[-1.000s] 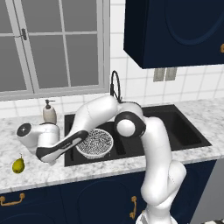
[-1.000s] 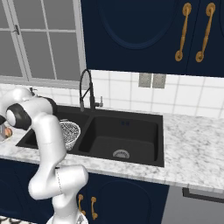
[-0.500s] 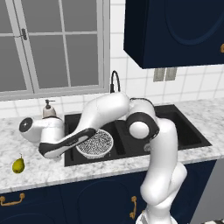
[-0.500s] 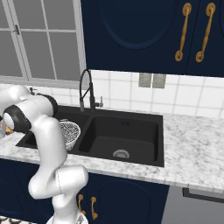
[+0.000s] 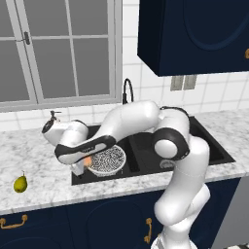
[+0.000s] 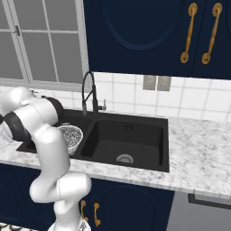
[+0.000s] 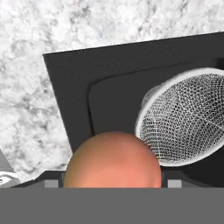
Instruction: Put the colander in the sink, put the pear, peach in the colander, and turn on the sink faucet and pour water over the colander.
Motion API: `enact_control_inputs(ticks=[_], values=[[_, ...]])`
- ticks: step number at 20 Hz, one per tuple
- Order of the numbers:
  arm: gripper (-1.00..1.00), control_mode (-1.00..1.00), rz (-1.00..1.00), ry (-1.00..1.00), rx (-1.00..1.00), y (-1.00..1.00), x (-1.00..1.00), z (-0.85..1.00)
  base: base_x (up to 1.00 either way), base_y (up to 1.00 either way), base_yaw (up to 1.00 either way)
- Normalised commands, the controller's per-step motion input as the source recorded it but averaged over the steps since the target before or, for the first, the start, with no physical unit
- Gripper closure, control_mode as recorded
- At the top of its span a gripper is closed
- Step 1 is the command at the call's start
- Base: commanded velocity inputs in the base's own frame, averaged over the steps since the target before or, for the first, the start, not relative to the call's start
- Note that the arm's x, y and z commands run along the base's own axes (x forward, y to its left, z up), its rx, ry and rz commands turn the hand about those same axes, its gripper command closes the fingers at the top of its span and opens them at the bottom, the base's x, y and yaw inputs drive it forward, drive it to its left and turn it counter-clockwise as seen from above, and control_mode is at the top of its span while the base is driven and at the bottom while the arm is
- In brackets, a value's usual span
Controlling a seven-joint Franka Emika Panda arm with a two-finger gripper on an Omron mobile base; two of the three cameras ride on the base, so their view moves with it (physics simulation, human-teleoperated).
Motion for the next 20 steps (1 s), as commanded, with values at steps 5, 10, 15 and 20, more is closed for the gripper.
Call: enact_control_inputs(ticks=[5,10,15,20], values=[[1.00,-1.00,-0.39,-0.10,0.00,-0.86,0.08,0.00,0.00,0.00,0.00],[1.00,-1.00,-0.24,-0.17,0.09,-0.38,0.24,-0.01,0.00,0.00,0.00],[1.00,-1.00,-0.21,-0.19,0.15,-0.03,0.53,-0.06,0.00,0.00,0.00],[1.00,-1.00,-0.22,-0.19,0.11,-0.07,0.34,-0.24,0.00,0.00,0.00]])
